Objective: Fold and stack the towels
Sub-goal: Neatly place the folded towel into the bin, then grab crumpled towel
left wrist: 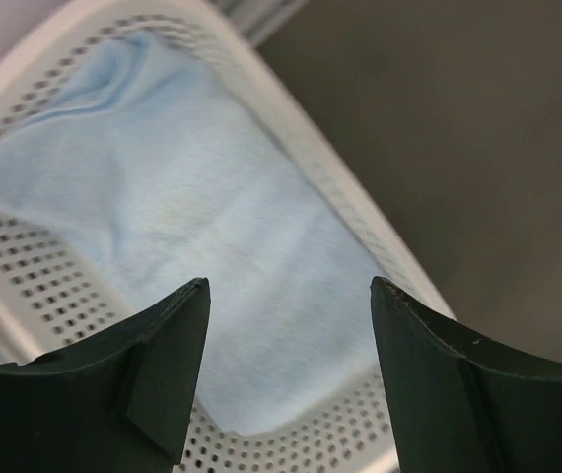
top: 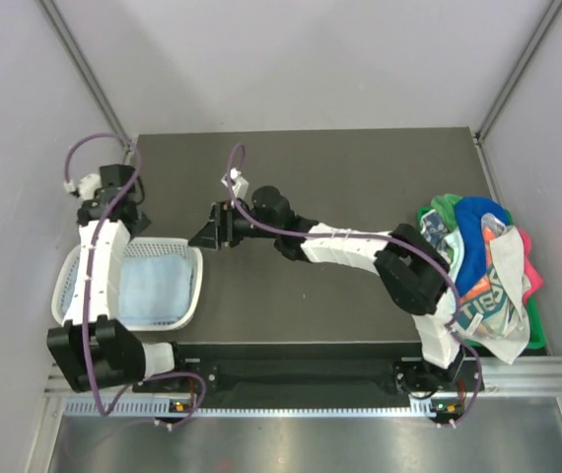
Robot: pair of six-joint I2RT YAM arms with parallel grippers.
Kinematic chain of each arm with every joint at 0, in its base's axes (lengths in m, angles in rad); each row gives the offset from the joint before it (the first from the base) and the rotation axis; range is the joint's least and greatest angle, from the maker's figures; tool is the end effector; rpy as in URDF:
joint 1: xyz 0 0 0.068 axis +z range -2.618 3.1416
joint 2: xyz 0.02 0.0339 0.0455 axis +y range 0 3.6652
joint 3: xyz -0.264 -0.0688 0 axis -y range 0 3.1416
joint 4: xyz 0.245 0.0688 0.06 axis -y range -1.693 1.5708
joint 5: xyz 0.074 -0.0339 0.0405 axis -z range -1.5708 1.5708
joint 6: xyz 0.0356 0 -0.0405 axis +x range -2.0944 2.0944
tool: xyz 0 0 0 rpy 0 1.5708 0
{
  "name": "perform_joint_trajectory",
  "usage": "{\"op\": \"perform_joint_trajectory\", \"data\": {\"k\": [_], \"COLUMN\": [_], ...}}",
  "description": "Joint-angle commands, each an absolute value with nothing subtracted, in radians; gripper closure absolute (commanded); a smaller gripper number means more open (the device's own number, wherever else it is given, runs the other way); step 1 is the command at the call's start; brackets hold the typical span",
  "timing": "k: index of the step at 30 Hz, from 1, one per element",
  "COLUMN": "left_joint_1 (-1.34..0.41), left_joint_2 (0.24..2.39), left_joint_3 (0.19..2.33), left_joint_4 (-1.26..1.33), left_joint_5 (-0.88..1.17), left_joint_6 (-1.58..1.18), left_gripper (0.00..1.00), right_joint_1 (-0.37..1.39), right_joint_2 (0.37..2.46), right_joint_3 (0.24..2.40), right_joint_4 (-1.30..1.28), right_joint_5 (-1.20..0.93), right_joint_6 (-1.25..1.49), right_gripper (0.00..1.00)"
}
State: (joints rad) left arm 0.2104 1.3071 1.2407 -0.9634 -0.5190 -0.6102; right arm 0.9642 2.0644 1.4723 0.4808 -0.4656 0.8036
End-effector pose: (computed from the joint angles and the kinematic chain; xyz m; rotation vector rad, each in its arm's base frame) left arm 0.2444 0.0702 0.3221 -1.1518 2.1921 0.5066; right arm 0.2645 0.4092 0.2473 -0.5675 1.9067 1.6386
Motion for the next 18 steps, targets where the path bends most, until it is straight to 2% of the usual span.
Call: {"op": "perform_joint_trajectory", "data": {"k": [1, 7, 11, 18], "left_joint_1": [0.066, -0.228, -0.473, -0.73], "left_joint_2": [1.208, 1.111, 1.158, 1.233], "left_joint_3": [1.209, 1.19, 1.244, 1.267], "left_joint_4": [-0.867, -0.736, -0.724, -0.67], "left_joint_5": [-0.453, -0.301, -0.278, -0.161], "left_joint_6": [-0.603, -0.566, -0.511, -0.446], "left_gripper": [0.29, 0.3, 0.29, 0.28], "right_joint_1": [0.927, 0.798, 0.688, 0.436], "right_joint_2": [1.88, 1.639, 1.45, 1.091], "right_joint_3": [1.474, 1.355, 1.2, 0.98], "right_joint_4": [0.301, -0.003, -0.181, -0.429], "right_joint_5": [-0.351, -0.077, 0.147, 0.425], "right_joint_6": [0.637, 0.543, 0.538, 0.584], "right_gripper": [0.28, 0.27, 0.24, 0.19]}}
